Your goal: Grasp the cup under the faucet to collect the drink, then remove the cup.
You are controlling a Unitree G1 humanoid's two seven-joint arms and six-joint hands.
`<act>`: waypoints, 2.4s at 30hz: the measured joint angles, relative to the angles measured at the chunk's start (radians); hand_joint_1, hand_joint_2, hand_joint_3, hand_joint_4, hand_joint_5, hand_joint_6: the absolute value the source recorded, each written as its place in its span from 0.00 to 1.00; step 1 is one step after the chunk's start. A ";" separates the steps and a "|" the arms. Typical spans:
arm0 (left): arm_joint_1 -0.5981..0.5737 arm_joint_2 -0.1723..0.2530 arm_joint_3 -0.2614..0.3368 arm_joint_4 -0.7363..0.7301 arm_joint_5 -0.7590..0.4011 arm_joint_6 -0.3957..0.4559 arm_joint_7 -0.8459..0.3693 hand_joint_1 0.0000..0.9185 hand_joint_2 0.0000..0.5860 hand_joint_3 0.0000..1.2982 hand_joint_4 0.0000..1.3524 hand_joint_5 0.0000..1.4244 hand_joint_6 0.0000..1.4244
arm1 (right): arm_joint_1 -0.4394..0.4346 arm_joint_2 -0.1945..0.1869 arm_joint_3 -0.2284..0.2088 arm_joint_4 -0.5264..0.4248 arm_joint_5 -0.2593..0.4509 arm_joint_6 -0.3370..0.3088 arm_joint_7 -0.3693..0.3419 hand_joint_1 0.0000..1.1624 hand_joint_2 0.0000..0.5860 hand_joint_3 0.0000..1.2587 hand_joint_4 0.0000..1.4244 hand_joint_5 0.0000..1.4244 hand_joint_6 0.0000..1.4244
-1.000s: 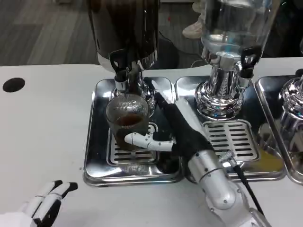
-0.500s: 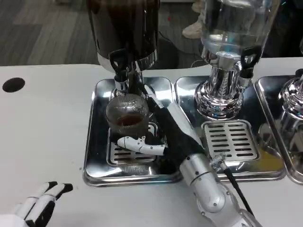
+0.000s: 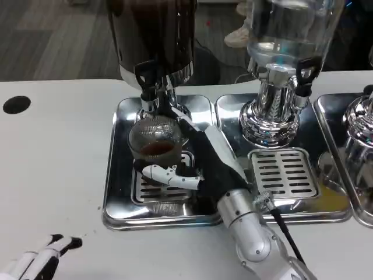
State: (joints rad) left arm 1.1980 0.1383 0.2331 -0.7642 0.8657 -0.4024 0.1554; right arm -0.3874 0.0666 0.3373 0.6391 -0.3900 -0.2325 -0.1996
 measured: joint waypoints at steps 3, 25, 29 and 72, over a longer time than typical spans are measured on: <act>0.000 -0.001 0.006 0.000 -0.002 -0.005 0.000 0.00 0.10 0.22 0.15 0.21 0.36 | -0.003 0.000 0.000 0.004 0.000 0.000 -0.003 0.59 0.19 0.11 0.06 0.05 0.00; -0.015 -0.003 0.019 0.000 -0.018 -0.007 -0.021 0.00 0.11 0.24 0.16 0.22 0.36 | -0.008 -0.003 0.003 0.047 -0.017 -0.002 -0.013 0.59 0.21 0.12 0.05 0.06 0.00; -0.015 -0.005 0.019 0.000 -0.028 -0.007 -0.023 0.00 0.11 0.24 0.17 0.22 0.36 | -0.008 -0.003 0.003 0.057 -0.016 -0.002 -0.012 0.58 0.22 0.14 0.08 0.07 0.00; -0.050 -0.036 0.018 0.012 -0.029 0.001 -0.067 0.00 0.12 0.25 0.19 0.24 0.36 | 0.007 -0.009 -0.038 0.084 0.004 -0.069 -0.032 0.56 0.21 0.28 0.20 0.16 0.01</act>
State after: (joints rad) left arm 1.1482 0.1022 0.2516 -0.7523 0.8368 -0.4014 0.0883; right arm -0.3805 0.0575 0.2998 0.7229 -0.3855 -0.3017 -0.2312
